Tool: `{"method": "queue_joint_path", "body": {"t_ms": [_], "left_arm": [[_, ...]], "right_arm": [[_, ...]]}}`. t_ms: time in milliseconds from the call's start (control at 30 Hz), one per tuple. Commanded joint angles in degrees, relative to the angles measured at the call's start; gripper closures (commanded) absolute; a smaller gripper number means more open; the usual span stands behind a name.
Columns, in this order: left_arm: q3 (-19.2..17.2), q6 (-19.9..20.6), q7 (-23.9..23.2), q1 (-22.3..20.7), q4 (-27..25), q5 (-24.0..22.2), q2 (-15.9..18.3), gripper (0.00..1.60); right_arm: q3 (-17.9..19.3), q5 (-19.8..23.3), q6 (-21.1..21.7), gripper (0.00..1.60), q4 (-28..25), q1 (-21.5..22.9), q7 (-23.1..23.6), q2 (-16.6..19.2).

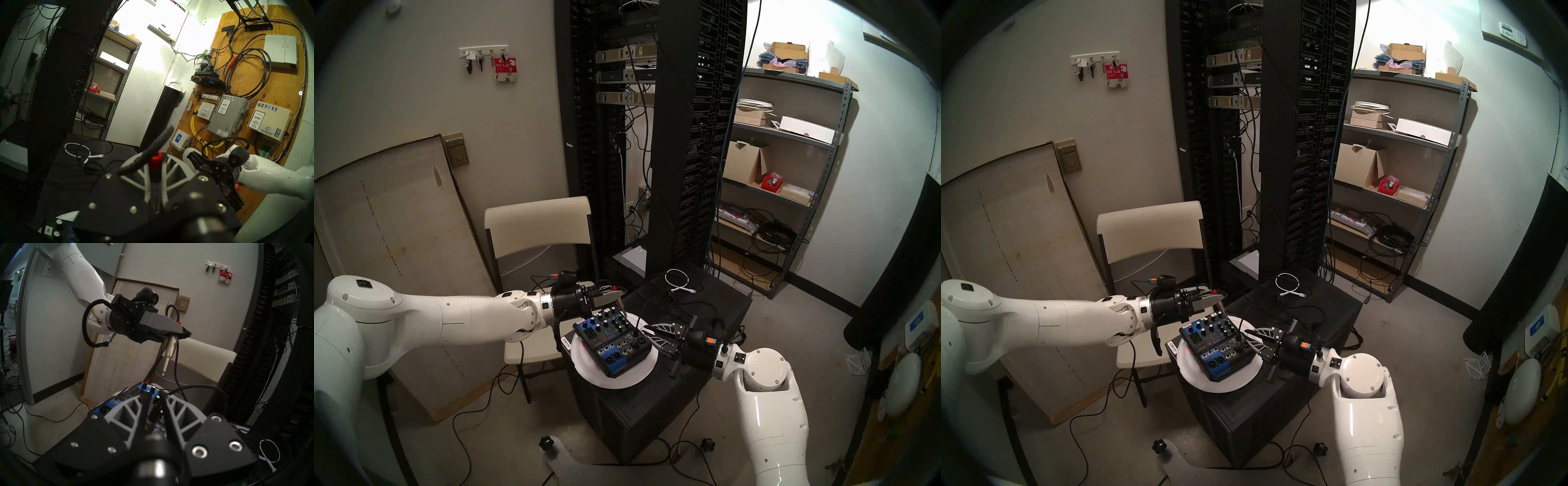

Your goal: Insert aux cable

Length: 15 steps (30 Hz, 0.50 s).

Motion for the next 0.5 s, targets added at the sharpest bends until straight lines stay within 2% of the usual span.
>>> {"method": "queue_joint_path", "body": {"t_ms": [0, 100, 467], "left_arm": [[0.68, -4.16, 2.06, -0.73, -0.37, 3.59, -1.10, 1.60], [0.61, -4.71, 3.29, -0.49, -0.91, 3.89, -1.08, 1.60], [2.21, -8.25, 9.10, -1.00, -0.68, 9.80, -2.04, 1.60]], "right_arm": [[-0.11, 0.46, -0.18, 0.87, -0.79, 0.73, 0.02, -0.26], [-0.06, 0.54, -0.15, 0.87, -0.73, 0.76, 0.08, -0.25], [0.11, 0.09, 0.21, 0.87, -0.65, 0.70, -0.41, -0.36]]}}
